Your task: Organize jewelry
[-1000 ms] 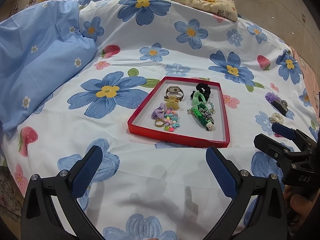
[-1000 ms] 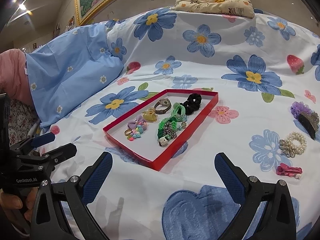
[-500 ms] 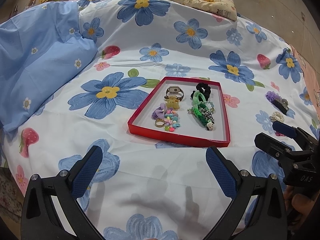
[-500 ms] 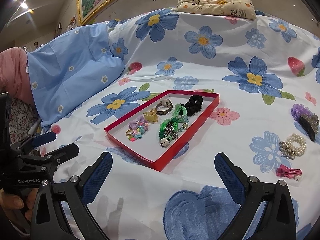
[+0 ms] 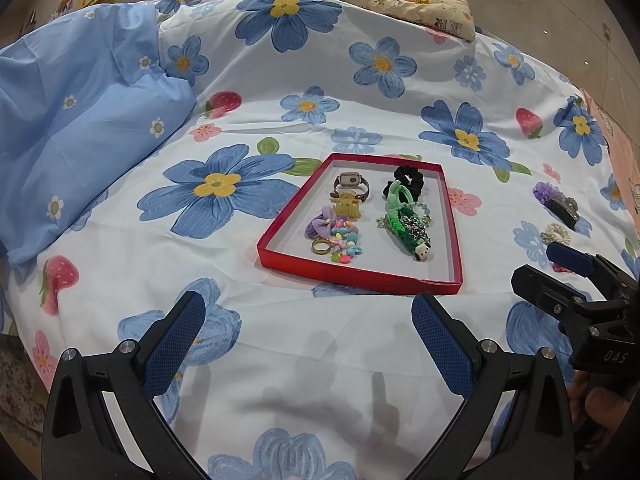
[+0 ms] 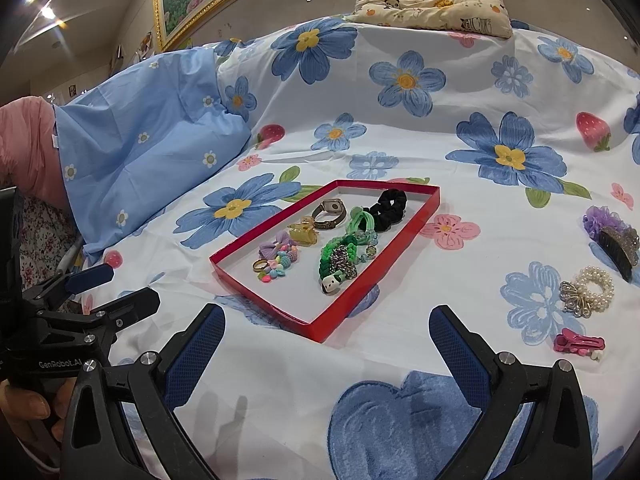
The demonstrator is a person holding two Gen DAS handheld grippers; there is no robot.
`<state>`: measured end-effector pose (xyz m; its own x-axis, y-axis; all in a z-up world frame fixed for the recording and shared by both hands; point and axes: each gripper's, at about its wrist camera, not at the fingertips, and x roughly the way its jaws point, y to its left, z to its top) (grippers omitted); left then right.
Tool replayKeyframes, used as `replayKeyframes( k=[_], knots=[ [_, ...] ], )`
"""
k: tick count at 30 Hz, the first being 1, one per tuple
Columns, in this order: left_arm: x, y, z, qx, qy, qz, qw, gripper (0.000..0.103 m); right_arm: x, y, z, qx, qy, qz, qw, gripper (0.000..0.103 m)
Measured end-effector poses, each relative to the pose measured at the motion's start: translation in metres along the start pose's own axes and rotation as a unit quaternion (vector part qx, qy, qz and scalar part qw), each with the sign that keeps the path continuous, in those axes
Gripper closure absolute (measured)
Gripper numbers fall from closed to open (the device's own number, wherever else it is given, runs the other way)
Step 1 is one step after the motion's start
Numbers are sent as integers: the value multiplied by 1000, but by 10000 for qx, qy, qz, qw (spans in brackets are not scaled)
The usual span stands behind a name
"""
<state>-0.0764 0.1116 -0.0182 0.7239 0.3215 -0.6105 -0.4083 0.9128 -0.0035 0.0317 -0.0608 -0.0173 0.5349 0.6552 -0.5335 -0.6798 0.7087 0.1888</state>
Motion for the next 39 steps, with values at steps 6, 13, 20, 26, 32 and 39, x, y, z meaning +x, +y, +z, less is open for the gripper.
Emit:
replayKeyframes(
  k=[6,13,20,26,32,39],
  knots=[
    [2,1,0,53,-39,39,10000,0,0,0,0,5,1,4,10000,0],
    [3,1,0,23,-15,10,10000,0,0,-1,0,5,0,8,10000,0],
    [4,1,1,32,2,-19,10000,0,0,0,0,5,11,10,10000,0],
    [6,0,2,42,16,-20,10000,0,0,1,1,8,8,15,10000,0],
    [10,-1,3,11,61,-64,10000,0,1,1,2,28,9,13,10000,0],
    [15,-2,8,0,124,-153,9998,0,2,-3,7,61,32,-18,10000,0]
  ],
)
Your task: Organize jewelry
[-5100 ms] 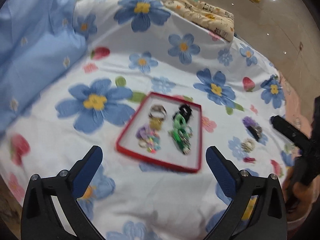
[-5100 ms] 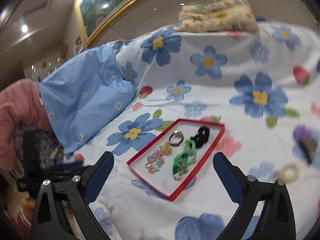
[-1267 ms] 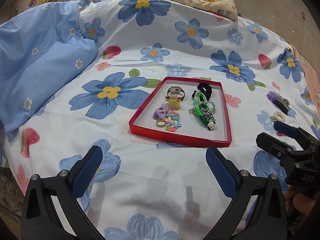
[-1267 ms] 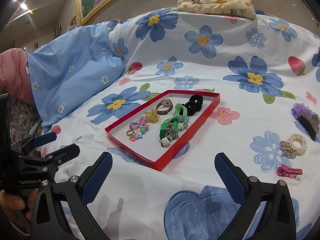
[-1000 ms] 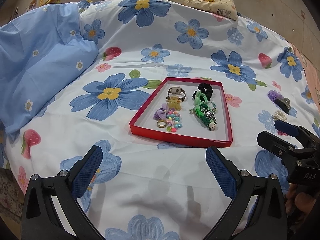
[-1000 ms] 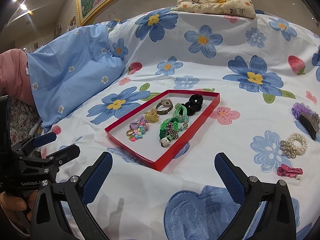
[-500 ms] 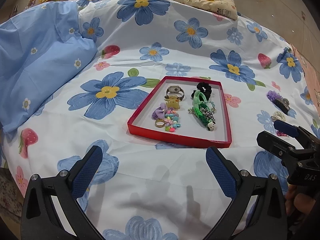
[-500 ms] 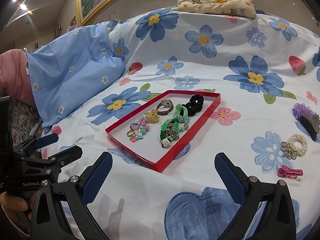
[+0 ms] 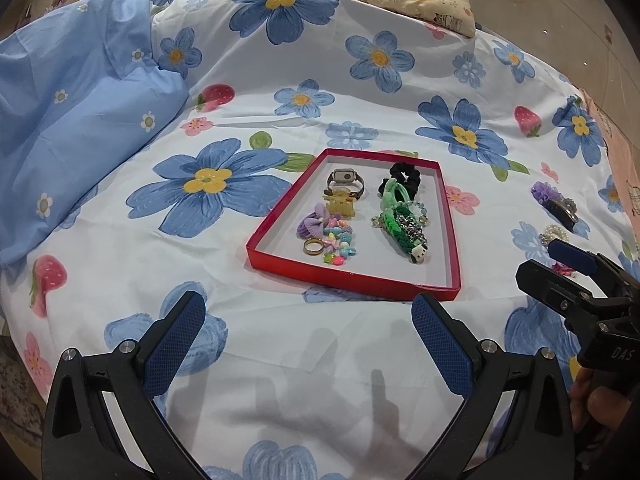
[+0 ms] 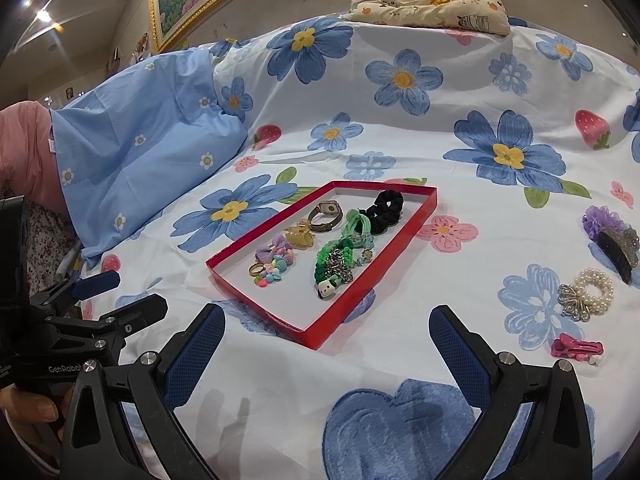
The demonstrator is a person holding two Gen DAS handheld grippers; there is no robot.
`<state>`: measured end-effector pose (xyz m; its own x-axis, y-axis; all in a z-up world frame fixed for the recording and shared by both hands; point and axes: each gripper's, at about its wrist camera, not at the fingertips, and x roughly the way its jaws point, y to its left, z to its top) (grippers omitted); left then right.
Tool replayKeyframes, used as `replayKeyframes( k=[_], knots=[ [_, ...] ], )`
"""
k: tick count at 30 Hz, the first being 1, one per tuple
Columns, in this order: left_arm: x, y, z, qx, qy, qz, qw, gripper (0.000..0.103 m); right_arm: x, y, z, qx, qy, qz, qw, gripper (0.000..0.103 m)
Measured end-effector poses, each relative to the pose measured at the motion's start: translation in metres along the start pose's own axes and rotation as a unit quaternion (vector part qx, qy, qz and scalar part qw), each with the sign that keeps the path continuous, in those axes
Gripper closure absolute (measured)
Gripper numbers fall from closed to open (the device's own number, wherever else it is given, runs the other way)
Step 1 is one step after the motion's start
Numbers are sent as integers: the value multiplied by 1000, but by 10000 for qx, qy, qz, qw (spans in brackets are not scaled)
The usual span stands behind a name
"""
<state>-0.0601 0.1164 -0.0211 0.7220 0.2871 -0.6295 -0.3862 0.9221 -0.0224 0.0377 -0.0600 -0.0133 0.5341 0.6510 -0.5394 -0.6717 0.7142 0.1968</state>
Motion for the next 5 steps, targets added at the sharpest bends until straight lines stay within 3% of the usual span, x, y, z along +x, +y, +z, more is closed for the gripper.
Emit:
replayKeyframes(
  k=[5],
  knots=[
    [5,-3,4,-41,86,-88,9999,0,3,-5,2,59,58,-12,10000,0]
  ],
)
